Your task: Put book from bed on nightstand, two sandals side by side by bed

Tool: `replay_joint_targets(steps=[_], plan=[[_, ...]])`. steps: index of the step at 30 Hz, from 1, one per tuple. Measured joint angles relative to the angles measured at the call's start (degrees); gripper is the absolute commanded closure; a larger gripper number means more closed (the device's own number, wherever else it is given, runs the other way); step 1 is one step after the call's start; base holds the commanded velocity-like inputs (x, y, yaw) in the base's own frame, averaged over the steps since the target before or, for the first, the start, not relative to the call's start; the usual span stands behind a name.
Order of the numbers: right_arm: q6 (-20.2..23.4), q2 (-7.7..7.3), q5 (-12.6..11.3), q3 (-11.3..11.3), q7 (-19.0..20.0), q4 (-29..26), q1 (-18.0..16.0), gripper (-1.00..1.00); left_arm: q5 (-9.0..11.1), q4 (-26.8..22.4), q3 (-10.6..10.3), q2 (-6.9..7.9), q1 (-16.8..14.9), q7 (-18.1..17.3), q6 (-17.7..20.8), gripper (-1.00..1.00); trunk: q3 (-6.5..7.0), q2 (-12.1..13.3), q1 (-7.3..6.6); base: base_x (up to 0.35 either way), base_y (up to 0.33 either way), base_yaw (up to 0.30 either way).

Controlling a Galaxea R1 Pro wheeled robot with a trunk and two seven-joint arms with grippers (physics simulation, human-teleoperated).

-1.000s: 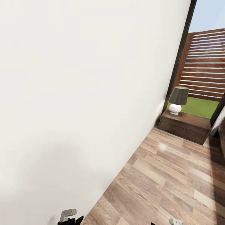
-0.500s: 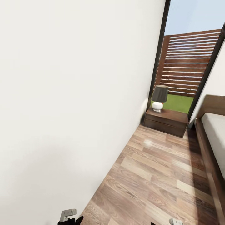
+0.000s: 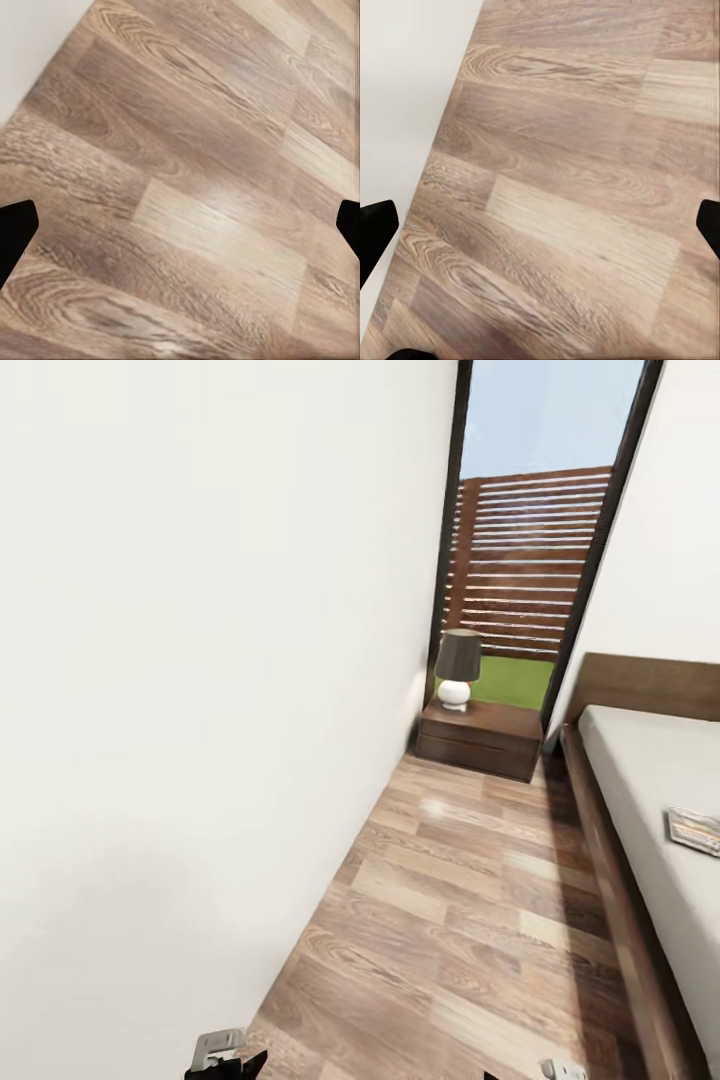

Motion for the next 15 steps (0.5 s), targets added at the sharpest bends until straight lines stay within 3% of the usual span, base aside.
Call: replay_joint_targets(steps=[15], plan=[[0.0, 0.0, 0.0, 0.0, 0.0, 0.0, 0.0, -1.0, 0.0, 0.0, 0.0, 0.0, 0.0, 0.0, 0.0, -1.0, 0.0, 0.0, 0.0, 0.0, 0.0, -0.3]])
